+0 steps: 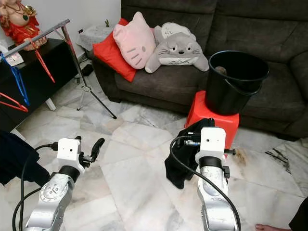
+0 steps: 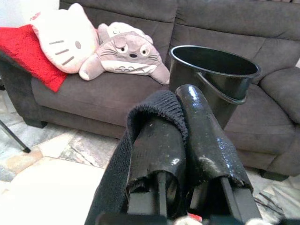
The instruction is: Hang hanger
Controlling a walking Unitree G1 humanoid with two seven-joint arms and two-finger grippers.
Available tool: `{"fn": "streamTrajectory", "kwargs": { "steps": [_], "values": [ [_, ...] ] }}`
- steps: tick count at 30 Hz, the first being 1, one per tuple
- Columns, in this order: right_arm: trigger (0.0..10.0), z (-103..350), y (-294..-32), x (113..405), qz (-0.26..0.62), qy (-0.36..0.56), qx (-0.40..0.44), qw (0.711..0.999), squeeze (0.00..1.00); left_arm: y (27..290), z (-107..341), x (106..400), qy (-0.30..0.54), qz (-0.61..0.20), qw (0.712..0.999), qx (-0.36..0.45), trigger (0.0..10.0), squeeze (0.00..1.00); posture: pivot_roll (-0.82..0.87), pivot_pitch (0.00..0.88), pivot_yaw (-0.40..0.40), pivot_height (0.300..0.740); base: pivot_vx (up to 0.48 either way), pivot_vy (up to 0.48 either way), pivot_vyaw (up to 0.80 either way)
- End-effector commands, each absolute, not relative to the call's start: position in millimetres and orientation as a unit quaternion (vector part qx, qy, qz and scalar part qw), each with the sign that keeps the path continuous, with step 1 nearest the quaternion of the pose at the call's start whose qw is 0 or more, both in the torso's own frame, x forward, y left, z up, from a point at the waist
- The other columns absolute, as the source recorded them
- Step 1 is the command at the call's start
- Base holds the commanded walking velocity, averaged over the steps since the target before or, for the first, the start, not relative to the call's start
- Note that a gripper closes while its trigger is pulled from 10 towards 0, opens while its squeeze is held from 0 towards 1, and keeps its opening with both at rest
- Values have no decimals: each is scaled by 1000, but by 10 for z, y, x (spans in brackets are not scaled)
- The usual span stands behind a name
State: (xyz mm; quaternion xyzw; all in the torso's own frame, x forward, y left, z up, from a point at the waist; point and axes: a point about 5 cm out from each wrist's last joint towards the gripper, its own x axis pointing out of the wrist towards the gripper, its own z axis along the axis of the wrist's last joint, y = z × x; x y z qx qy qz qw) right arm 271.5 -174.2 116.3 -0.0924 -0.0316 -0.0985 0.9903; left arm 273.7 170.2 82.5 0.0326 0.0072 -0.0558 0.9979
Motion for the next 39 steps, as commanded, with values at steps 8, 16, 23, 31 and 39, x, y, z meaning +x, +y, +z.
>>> {"fn": "streamTrajectory", "kwargs": {
  "steps": [8,16,23,31,39],
  "values": [
    [10000,1216,-1729,2731,-91,-46,-92,990,0,1706,842,2713,4,-47,998,37,10000,0,-91,0,-1,740,0,0,800],
    [10000,1185,-1729,2714,-91,-42,-90,991,0,1715,845,2712,5,-45,999,25,10000,0,-85,0,4,740,0,282,800],
    [10000,1148,-1738,2693,-95,-37,-88,991,0,1714,831,2689,9,-48,998,35,10000,0,-81,0,13,740,0,71,800],
    [10000,1128,-1747,2687,-99,-34,-85,991,0,1735,850,2689,14,-48,998,41,10000,0,-71,0,20,740,0,0,800],
    [10000,1033,-1774,2680,-95,-15,-83,992,0,1712,834,2683,23,-52,998,42,10000,0,-70,0,25,740,0,0,589]
  ]
}}
